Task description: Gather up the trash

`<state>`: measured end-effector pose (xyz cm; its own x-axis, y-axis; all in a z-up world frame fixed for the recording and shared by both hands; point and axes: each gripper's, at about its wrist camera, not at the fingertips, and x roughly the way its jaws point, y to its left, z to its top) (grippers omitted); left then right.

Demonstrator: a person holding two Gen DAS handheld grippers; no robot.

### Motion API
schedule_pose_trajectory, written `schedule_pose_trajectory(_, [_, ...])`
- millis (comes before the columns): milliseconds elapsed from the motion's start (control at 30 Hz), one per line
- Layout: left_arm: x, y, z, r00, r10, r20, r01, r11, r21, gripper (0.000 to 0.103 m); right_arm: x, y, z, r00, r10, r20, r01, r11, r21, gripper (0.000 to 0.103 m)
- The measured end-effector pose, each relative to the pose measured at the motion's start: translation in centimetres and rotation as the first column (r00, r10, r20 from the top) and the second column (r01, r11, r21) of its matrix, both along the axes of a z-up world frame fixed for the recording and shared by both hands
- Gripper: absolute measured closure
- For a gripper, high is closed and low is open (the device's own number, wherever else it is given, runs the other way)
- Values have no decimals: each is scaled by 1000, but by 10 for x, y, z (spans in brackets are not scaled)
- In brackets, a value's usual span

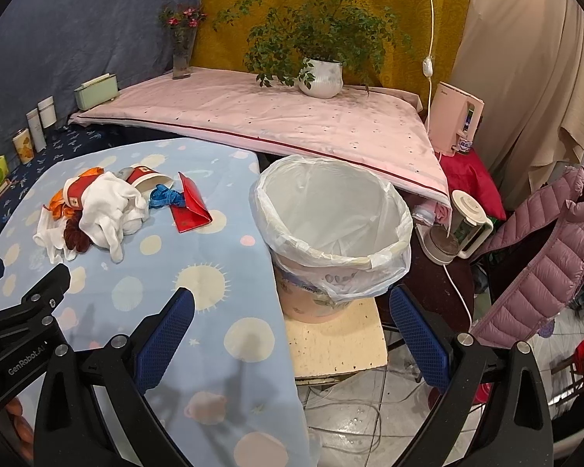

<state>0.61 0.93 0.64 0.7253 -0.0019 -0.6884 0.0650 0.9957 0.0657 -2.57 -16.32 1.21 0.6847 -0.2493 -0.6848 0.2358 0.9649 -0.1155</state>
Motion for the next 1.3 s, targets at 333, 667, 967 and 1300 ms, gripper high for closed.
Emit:
schedule_pose_trajectory(333, [-1, -1, 0, 1000, -2, 2, 2, 1000, -1, 9, -1, 0, 0, 1000, 1, 2, -1, 1000, 0, 7])
schedule_pose_trajectory(667, [2, -1, -1, 1000, -2, 7, 2, 1000, -15, 9, 3, -4, 2, 1000, -4, 5, 4, 1000, 2, 7])
schedule_pose_trajectory(967, [15, 14, -9, 1000, 13, 8, -13, 999, -43, 9, 17, -4, 2, 1000, -1, 2, 1, 1000, -3, 7])
schedule_pose_trajectory(1300, [53, 60, -22, 997, 72, -28, -74, 996, -56, 9, 53, 19, -11, 1000, 29, 12, -29, 999, 13, 7])
